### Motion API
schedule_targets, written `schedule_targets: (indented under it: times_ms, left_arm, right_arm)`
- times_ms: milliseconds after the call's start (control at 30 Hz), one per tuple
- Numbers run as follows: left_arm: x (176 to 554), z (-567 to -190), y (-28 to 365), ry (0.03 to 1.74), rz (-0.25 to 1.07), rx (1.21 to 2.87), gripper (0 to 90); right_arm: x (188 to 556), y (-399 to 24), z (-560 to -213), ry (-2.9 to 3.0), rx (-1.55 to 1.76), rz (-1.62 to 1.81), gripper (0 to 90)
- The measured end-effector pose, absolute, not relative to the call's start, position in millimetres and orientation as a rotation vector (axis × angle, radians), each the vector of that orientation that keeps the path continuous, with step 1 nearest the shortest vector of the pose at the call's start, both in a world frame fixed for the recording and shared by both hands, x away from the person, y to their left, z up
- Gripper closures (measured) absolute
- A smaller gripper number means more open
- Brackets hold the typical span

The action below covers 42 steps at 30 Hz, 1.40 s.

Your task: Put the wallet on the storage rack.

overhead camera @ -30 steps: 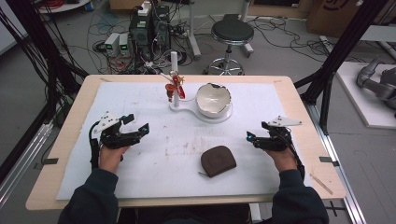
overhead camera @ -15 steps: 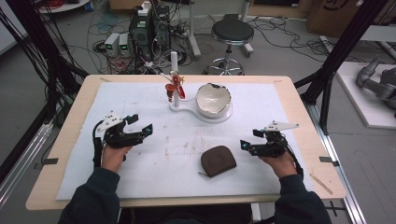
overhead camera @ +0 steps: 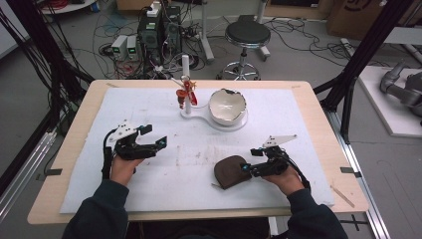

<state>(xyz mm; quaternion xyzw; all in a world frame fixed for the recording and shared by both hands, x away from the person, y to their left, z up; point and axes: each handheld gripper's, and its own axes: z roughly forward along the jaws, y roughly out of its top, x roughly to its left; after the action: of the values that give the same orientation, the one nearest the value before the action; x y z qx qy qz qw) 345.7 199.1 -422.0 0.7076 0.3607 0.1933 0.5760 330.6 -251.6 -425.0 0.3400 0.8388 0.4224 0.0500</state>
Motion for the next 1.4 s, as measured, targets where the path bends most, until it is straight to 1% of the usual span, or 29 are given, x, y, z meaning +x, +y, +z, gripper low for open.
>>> schedule_targets:
  times_ms: [167, 267, 400, 533, 700, 1000, 1067, 1233, 1400]
  left_arm:
    - [346, -423, 196, 0.835, 0.44, 1.688, 20.9]
    - [346, -424, 195, 0.838, 0.438, 1.694, 21.1]
    - [347, -425, 196, 0.844, 0.433, 1.691, 21.1]
    - [347, -426, 194, 0.838, 0.424, 1.7, 21.3]
    - [347, -427, 189, 0.834, 0.413, 1.714, 21.6]
    - [350, -433, 171, 0.81, 0.321, 1.786, 23.3]
    - [351, -433, 167, 0.807, 0.309, 1.796, 23.3]
    - [351, -433, 163, 0.798, 0.3, 1.817, 23.3]
    - [351, -434, 163, 0.801, 0.297, 1.822, 23.9]
  right_arm:
    - [331, -243, -428, 2.608, 1.004, 1.262, 21.4]
    - [332, -237, -433, 2.642, 0.993, 1.212, 21.4]
    - [335, -236, -437, 2.665, 1.014, 1.227, 21.6]
    - [339, -239, -442, 2.716, 1.113, 1.281, 28.2]
    - [340, -238, -441, 2.729, 1.11, 1.256, 30.4]
    - [337, -233, -436, 2.722, 1.034, 1.197, 33.1]
    - [336, -232, -435, 2.708, 1.028, 1.195, 37.3]
    - [337, -227, -434, 2.679, 1.026, 1.196, 37.7]
    - [341, -232, -439, 2.691, 1.1, 1.251, 32.9]
